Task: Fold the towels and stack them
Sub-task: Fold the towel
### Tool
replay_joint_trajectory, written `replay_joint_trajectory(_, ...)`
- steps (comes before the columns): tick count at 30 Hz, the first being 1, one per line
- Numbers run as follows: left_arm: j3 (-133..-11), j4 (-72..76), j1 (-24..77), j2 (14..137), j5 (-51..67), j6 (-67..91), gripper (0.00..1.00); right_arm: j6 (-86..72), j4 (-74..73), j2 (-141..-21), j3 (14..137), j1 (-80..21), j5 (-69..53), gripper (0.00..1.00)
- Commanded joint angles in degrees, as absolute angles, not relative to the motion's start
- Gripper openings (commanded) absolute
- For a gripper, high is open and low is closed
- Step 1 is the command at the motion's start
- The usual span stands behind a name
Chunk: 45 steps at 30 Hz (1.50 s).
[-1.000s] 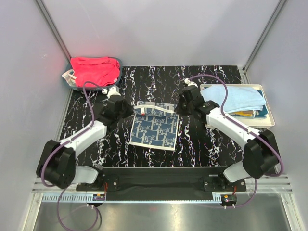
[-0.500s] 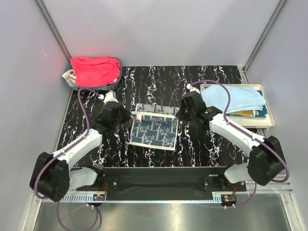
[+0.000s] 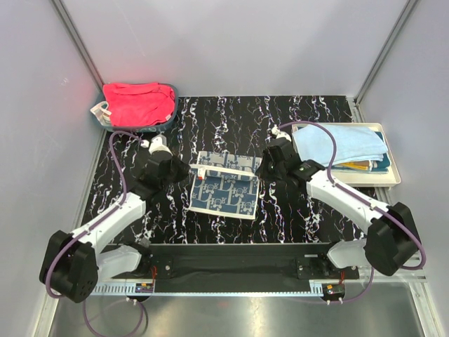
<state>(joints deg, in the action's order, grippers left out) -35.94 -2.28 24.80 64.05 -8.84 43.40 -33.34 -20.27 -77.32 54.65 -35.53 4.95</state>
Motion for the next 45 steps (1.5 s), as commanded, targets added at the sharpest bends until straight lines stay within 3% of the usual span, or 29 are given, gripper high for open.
replay_joint_trajectory(1,-35.68,-2.11,24.61,61.88,-10.81,42.80,0.00,-33.75,-19.95,-74.79,54.58,-36.21,6.42,0.00)
replay_joint_trajectory(28,-26.63,0.88,24.70,62.75,-6.86,42.45,0.00,-37.79,-15.38,-78.40,46.76,-39.81,4.92,0.00)
replay_joint_trajectory(45,-29.27,-6.94,24.70,52.73,-8.17,41.84,0.00,-37.35,-21.27,-71.28,47.99,-39.90,7.47,0.00)
